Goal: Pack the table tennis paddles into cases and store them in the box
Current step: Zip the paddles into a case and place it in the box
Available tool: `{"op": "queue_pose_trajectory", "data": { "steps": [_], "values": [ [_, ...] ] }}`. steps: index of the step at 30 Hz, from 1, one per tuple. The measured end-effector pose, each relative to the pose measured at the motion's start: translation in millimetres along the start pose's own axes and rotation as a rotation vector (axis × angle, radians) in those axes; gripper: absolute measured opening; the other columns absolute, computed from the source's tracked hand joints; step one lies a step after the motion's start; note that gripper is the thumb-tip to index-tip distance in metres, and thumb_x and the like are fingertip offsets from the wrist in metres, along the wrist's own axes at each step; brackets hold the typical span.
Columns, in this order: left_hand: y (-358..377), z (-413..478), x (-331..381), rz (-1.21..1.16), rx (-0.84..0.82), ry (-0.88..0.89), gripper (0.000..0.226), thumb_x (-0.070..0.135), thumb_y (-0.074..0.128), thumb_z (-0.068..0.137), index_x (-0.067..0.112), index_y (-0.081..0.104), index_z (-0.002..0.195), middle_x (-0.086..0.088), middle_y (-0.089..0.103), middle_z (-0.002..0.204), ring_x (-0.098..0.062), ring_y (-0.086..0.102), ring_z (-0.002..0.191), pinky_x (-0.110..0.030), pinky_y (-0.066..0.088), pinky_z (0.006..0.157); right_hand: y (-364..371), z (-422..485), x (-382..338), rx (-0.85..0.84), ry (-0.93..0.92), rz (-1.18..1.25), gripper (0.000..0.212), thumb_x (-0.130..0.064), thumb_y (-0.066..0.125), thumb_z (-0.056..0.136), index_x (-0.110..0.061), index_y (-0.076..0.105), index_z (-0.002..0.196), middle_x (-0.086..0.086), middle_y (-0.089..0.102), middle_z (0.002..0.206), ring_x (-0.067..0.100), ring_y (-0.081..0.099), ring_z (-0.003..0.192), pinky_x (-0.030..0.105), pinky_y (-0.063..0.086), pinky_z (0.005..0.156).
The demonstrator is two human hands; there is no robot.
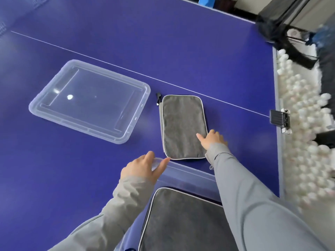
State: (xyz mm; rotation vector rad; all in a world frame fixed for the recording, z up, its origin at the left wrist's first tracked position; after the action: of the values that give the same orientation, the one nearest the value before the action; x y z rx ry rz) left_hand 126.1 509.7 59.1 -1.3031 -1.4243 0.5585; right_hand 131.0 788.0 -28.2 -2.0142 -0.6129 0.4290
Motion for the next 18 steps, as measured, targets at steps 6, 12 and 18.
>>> {"op": "queue_pose_trajectory", "data": {
  "steps": [6,12,18],
  "values": [
    [1.8,1.5,0.1,0.013,-0.020,-0.018,0.053,0.069,0.036,0.084,0.020,0.052,0.097,0.003,0.065,0.098,-0.029,0.059,0.088,-0.030,0.040,0.068,-15.9,-10.1,-10.6,0.112,-0.027,0.343,0.049,-0.041,0.049,0.094,-0.004,0.035,0.123,0.021,0.053,0.128,0.042,0.051,0.116,0.046,0.042,0.089],
    [0.2,3.0,0.5,-0.030,0.019,-0.018,0.055,0.068,0.038,0.084,0.016,0.053,0.094,-0.002,0.063,0.088,-0.029,0.056,0.081,-0.029,0.038,0.062,-81.0,-60.1,-20.6,0.356,-0.192,0.709,0.038,-0.031,0.053,0.094,-0.004,0.039,0.117,0.018,0.060,0.112,0.037,0.055,0.099,0.039,0.040,0.083],
    [-13.2,-7.6,-15.0,-0.684,0.120,0.012,0.037,0.046,0.038,0.096,0.016,0.059,0.103,0.003,0.061,0.096,-0.023,0.057,0.097,-0.030,0.039,0.080,-120.3,-156.9,-18.0,0.568,-0.325,1.065,0.028,-0.032,0.058,0.090,-0.017,0.036,0.101,-0.006,0.054,0.083,0.009,0.051,0.064,0.023,0.039,0.061]
  ]
}}
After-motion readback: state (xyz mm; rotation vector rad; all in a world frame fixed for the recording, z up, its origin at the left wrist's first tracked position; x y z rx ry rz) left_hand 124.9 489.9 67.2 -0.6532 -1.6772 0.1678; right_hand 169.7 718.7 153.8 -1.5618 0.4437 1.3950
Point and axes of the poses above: each hand's wrist, its own z-axis towards the middle knuckle, its own y-axis out of the palm, x = y × z, the point moved 4 cm from there along z, towards the middle knuckle
